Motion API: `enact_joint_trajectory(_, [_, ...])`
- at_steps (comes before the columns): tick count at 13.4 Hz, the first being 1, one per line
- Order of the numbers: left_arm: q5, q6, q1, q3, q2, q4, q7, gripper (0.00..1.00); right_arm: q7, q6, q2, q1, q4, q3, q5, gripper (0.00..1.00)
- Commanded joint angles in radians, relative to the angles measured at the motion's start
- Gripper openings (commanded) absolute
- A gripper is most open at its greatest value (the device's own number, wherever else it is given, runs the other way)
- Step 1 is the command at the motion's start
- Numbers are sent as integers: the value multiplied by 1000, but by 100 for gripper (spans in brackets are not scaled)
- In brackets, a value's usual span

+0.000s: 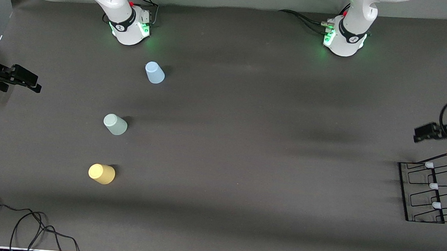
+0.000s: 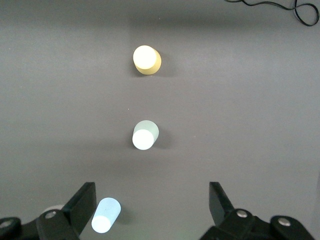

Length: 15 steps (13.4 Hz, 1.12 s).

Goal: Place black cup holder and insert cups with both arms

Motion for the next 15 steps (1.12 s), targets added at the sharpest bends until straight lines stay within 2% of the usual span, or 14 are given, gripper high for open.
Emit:
enact_joint_trajectory(1, [-9, -15, 82, -3, 151, 167, 96, 100, 22, -11, -3, 14, 12, -8, -9, 100])
enact_joint_trajectory(3, [-9, 14, 119, -1, 225, 198, 154, 100, 22, -11, -3, 14, 12, -8, -9, 100])
enact_joint_trajectory(7, [-6, 197, 202, -1, 349, 200, 245, 100, 22, -11, -3, 14, 12, -8, -9, 100])
enact_joint_trajectory(9, [-2, 276, 222, -3, 391, 200, 256, 99, 22, -11, -3, 14, 12, -8, -9, 100])
enact_joint_trajectory(12, [0, 323, 228, -3, 427, 192, 256, 94, 22, -11, -3, 14, 12, -8, -9, 100])
enact_joint_trajectory(14, [1, 323, 227, -3, 443, 192, 254, 79, 22, -11, -3, 14, 12, -8, -9, 100])
enact_joint_trajectory(15, [3, 318, 225, -3, 443, 191, 256, 57, 22, -11, -3, 14, 12, -8, -9, 100])
